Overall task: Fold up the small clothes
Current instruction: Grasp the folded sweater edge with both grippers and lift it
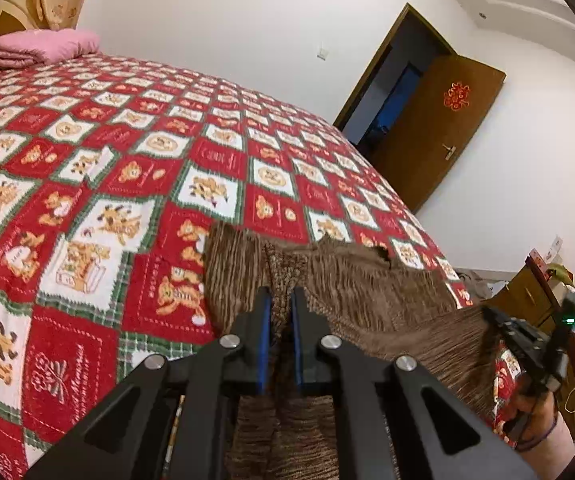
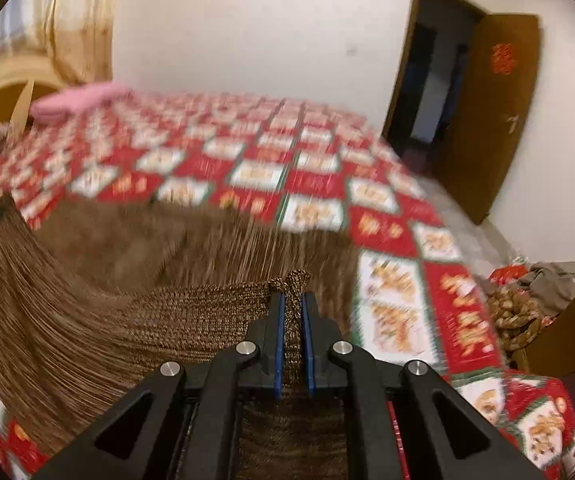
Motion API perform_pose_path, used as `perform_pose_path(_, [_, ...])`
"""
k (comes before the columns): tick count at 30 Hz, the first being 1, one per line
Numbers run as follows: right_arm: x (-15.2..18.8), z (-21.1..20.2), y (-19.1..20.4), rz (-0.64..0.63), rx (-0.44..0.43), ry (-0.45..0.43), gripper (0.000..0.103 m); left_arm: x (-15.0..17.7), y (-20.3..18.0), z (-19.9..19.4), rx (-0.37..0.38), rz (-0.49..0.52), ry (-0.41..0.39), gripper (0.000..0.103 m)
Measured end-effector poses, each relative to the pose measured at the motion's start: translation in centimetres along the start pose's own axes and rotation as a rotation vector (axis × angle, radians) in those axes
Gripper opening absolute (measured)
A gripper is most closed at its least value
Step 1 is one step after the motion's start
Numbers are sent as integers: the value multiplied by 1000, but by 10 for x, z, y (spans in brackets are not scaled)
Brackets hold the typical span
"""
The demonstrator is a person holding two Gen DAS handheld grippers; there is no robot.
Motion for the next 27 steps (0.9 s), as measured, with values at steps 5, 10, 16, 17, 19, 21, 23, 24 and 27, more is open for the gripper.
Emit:
perform_pose_path(5, [-41,-17,-7,35,63,-123,7,-17,1,4,-9,2,-13,10])
perform_pose_path(10, [-62,7,-11,59,83,-124,7,-38,8,17,-26,7,-22,10])
perform_pose_path(16, [-73,41,-13,49,121,-118,7,-61,18,39,-61,10,-32,10])
perform_pose_path(17, [-74,47,-13,49,126,-116,7,-63,20,44,-67,8,-29,10])
perform_pose_path(19, [-75,56,-13,53,126,-108,7,-65,23,54,-81,8,-21,10])
perform_pose_path(21, [-75,64,-14,56,133,-107,7,-65,27,66,-93,6,-8,10])
perform_pose_path(23, [-75,70,-14,57,139,-109,7,-64,28,74,-102,7,4,10])
perform_pose_path(24, [-75,74,-15,58,141,-107,7,-64,29,80,-110,11,11,10])
perform_pose_path(27, [-74,85,-16,58,145,-96,7,-64,32,90,-132,18,27,10])
Point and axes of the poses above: each gripper's, at about its wrist camera, not at the fingertips, and z roughly the way its jaws point, y to its left, x to its underside, the point moved 10 cm from there along z, roughly the way its jaws point, and after that the axes turned 14 degrees about z, right-handed, at the moved point
